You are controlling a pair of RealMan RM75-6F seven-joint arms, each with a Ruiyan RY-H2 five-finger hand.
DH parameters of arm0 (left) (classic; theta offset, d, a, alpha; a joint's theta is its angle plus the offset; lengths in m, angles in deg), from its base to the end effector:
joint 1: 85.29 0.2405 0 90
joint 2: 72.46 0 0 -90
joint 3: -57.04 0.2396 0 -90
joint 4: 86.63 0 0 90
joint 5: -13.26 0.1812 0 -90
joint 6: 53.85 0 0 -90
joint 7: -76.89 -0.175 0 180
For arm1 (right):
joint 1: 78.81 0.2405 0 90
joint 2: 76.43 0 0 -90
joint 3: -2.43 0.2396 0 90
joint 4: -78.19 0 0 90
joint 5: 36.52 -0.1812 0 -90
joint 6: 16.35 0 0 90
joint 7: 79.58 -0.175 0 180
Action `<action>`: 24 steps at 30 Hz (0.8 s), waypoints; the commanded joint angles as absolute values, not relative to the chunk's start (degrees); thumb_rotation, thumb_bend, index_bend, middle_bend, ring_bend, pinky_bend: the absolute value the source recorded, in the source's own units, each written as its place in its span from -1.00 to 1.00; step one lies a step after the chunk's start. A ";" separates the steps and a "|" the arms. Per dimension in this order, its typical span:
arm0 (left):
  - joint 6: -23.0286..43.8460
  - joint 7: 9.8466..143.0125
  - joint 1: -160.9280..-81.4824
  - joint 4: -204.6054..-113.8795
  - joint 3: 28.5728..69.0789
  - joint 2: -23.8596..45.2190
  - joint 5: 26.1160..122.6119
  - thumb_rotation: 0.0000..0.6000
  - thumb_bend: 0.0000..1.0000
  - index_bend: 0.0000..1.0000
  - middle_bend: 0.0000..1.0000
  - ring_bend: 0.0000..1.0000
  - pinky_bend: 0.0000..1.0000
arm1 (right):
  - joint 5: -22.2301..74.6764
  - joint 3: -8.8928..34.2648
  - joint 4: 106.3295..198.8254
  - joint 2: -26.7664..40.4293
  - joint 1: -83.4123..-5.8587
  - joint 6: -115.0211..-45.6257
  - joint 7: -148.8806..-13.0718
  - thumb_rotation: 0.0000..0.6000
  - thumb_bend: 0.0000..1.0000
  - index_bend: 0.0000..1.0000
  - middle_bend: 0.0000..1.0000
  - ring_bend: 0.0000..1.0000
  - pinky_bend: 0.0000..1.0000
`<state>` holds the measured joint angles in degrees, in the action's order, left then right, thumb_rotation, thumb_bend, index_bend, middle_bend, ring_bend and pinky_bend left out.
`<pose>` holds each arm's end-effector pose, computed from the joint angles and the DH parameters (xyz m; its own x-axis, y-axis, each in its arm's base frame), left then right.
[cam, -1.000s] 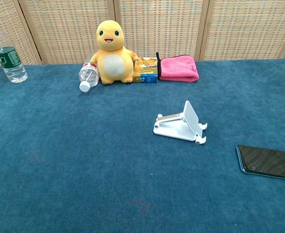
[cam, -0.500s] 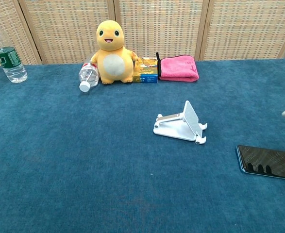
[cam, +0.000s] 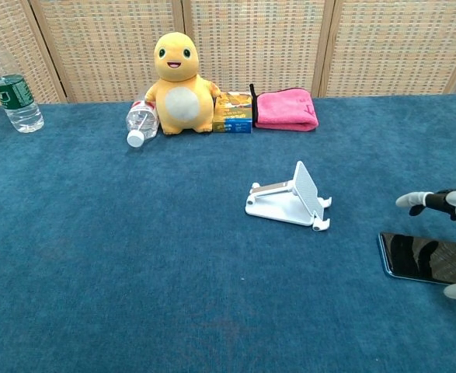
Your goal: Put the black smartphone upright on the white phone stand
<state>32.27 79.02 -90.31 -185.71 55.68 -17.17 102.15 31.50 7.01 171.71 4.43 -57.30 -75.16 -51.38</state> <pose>-0.2644 0.2030 0.2078 0.3996 0.0087 0.9166 0.9151 -0.0631 -0.3983 -0.2362 -0.2654 0.0253 0.5198 -0.3721 0.7690 -0.8538 -0.1964 0.4821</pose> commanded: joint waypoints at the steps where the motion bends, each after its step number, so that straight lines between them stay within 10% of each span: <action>1: 32.24 79.20 -90.32 -185.69 55.70 -17.24 102.20 1.00 -1.00 -1.00 -1.00 -1.00 -1.00 | 28.14 7.56 172.60 6.02 -56.19 -74.97 -47.73 1.00 -0.89 -0.77 -0.61 -0.71 -0.55; 17: 31.88 79.36 -90.43 -185.67 55.67 -17.32 102.00 1.00 -1.00 -1.00 -1.00 -1.00 -1.00 | 25.11 6.05 167.23 11.09 -54.50 -77.83 -43.22 1.00 -0.81 -0.62 -0.44 -0.53 -0.46; 24: 31.64 79.27 -90.50 -185.74 55.74 -17.29 101.98 1.00 -1.00 -1.00 -1.00 -1.00 -1.00 | 26.03 5.34 165.02 12.20 -53.97 -77.56 -43.96 1.00 -0.23 -0.49 -0.21 -0.28 -0.27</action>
